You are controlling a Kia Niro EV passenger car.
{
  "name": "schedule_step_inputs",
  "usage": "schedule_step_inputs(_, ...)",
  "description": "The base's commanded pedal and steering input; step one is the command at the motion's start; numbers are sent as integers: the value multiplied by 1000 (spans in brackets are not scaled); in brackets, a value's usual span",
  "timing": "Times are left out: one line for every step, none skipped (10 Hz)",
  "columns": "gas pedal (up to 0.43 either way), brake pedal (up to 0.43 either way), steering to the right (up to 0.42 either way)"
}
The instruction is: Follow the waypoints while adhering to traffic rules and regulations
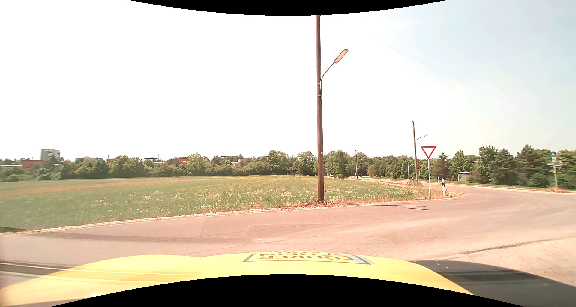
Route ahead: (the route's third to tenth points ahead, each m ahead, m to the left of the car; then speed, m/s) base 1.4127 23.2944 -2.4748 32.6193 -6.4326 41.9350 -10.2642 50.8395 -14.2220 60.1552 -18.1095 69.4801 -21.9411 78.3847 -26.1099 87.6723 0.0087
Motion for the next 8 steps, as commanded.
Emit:
schedule_step_inputs(0,244,680)
schedule_step_inputs(0,244,680)
schedule_step_inputs(0,244,680)
schedule_step_inputs(0,238,680)
schedule_step_inputs(0,244,680)
schedule_step_inputs(0,244,680)
schedule_step_inputs(0,244,680)
schedule_step_inputs(0,244,680)
